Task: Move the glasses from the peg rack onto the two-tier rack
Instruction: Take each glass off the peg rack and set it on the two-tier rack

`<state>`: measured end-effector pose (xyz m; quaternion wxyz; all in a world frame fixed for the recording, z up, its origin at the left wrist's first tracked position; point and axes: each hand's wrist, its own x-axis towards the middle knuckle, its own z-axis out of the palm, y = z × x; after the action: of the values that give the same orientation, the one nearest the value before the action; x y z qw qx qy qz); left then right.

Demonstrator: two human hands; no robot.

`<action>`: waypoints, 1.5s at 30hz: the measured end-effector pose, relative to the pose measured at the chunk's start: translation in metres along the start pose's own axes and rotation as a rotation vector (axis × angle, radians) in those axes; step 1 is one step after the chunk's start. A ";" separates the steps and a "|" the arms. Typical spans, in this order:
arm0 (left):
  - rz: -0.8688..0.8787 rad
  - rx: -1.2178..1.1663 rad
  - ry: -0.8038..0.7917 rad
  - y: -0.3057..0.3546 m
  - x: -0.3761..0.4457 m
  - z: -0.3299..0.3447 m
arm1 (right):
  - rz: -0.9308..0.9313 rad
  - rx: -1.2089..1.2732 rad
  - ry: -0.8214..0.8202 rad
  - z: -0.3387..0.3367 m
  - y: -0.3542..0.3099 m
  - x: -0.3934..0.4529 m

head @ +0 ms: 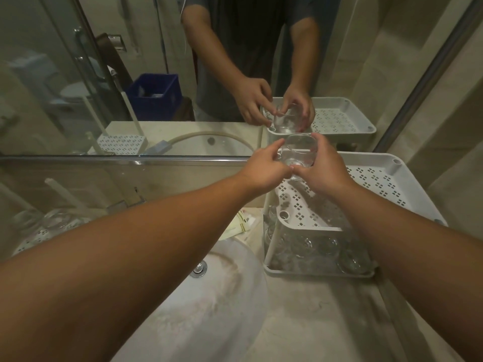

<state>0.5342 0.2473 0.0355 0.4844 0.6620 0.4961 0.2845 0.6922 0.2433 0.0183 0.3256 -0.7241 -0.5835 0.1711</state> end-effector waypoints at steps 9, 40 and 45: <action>0.011 -0.018 0.056 -0.013 -0.028 -0.022 | -0.262 -0.267 0.188 -0.013 -0.011 -0.032; -0.041 0.360 0.317 -0.130 -0.208 -0.289 | -0.734 -0.221 -0.227 0.189 -0.239 -0.156; -0.093 0.170 0.431 -0.156 -0.232 -0.331 | -0.774 -0.177 -0.307 0.229 -0.272 -0.166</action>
<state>0.1106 0.1558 0.0378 0.3223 0.6009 0.6403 0.3537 0.3062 0.1763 0.0121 0.2119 -0.4428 -0.8664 0.0914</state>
